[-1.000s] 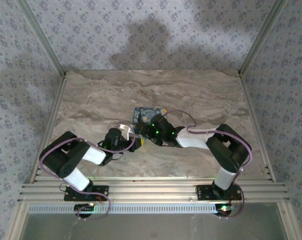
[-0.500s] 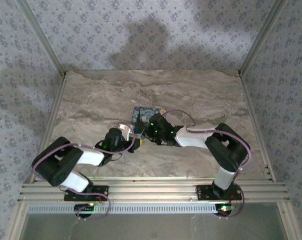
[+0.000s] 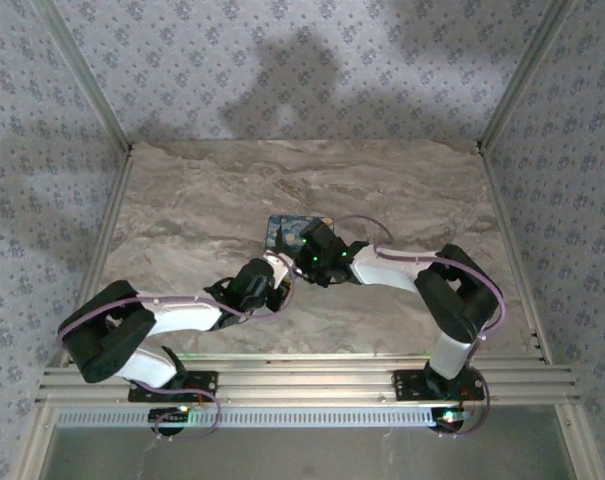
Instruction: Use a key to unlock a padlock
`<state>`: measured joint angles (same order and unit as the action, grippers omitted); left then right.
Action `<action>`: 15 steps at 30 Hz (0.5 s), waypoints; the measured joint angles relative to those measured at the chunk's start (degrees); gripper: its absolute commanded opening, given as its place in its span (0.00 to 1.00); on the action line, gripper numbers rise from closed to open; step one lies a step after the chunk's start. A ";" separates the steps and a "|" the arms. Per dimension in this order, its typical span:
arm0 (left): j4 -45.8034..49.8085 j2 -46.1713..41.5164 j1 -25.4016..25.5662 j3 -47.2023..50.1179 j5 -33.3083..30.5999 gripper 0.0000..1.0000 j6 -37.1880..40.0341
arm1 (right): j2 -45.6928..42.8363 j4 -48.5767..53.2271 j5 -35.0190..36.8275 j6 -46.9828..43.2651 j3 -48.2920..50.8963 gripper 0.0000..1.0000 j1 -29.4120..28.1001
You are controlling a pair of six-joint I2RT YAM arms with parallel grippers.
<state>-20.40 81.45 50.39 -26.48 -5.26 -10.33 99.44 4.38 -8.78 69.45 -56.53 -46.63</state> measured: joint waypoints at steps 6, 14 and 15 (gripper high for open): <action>-3.98 -0.46 -5.40 2.45 7.78 0.00 -2.38 | -1.31 1.92 -0.44 -0.52 -0.17 0.64 -0.11; -10.54 1.51 -9.53 3.82 17.00 0.00 -11.17 | -7.34 2.91 0.81 -0.50 0.59 0.65 -0.11; -11.02 1.68 -9.60 3.82 17.55 0.00 -11.93 | -7.43 2.73 0.90 -0.48 0.83 0.64 -0.11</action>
<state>-31.42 83.13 40.80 -22.65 12.29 -22.26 92.01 7.11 -7.88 68.97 -55.70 -46.74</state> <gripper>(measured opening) 0.044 0.653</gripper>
